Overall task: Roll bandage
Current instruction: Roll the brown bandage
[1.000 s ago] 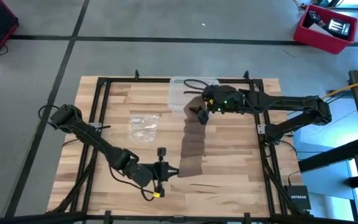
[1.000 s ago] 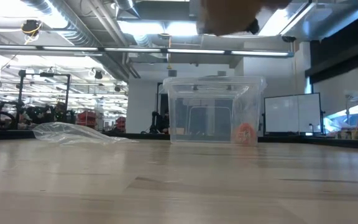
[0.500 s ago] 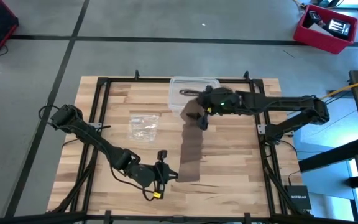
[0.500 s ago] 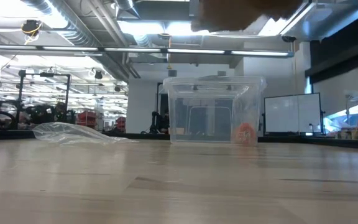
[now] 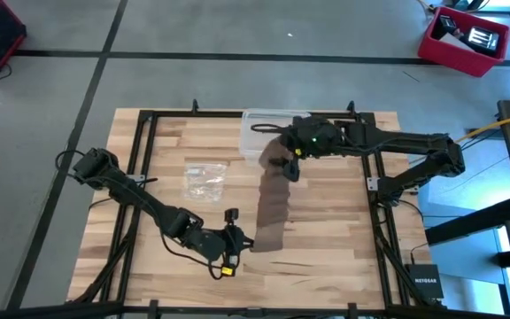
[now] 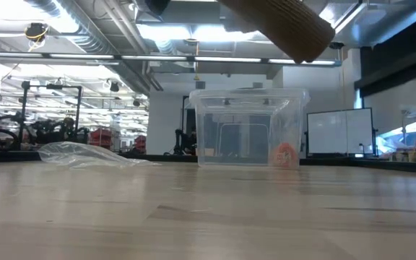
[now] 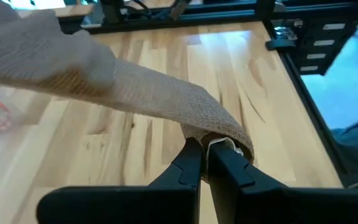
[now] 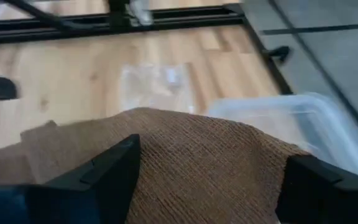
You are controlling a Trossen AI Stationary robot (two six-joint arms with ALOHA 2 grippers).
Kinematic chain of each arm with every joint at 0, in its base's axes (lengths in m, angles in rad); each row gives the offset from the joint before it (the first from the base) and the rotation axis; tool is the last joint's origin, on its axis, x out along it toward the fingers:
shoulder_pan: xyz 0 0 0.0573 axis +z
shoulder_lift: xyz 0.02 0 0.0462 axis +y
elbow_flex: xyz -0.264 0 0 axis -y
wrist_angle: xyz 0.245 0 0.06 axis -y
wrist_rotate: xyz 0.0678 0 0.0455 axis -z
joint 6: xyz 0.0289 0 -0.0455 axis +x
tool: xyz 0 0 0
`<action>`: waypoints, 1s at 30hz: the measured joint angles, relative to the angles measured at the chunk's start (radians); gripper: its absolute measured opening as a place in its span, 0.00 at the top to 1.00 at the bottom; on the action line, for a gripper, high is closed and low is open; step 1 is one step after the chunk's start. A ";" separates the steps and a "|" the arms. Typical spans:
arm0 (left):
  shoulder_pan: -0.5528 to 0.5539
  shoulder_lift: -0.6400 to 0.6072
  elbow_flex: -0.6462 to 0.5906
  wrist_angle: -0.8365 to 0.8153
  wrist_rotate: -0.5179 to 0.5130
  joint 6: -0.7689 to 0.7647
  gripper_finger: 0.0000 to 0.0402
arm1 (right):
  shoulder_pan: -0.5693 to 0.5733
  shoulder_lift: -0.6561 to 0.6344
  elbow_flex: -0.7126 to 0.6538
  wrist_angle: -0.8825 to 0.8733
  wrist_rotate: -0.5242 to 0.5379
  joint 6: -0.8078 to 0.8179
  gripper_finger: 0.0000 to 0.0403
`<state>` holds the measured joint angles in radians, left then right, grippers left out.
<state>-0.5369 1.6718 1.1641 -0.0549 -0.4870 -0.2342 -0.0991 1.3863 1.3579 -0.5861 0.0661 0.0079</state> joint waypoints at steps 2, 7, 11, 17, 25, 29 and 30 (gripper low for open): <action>0.005 0.000 0.000 -0.008 0.024 -0.021 0.98 | 0.000 0.002 0.000 -0.050 -0.093 -0.014 0.24; 0.003 0.000 0.000 -0.034 0.037 -0.042 0.98 | -0.005 0.002 -0.003 -0.272 -0.201 -0.065 0.24; 0.010 0.000 0.000 -0.034 0.036 -0.045 0.98 | 0.003 0.002 -0.009 -0.191 -0.115 -0.010 0.24; 0.021 0.000 0.000 -0.032 0.033 -0.037 0.98 | 0.011 0.003 0.008 -0.116 -0.095 -0.018 0.24; 0.022 -0.001 0.000 -0.033 0.034 -0.056 0.98 | 0.030 0.012 0.002 -0.160 -0.061 -0.118 0.24; 0.023 -0.001 0.000 -0.045 0.034 -0.042 0.98 | 0.025 0.012 0.002 -0.196 -0.069 -0.069 0.24; 0.027 -0.001 0.000 -0.049 0.034 -0.036 0.98 | 0.026 0.012 0.002 -0.210 -0.084 -0.072 0.24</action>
<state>-0.5103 1.6711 1.1641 -0.1037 -0.4525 -0.2706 -0.0727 1.3987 1.3598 -0.7964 -0.0180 -0.0640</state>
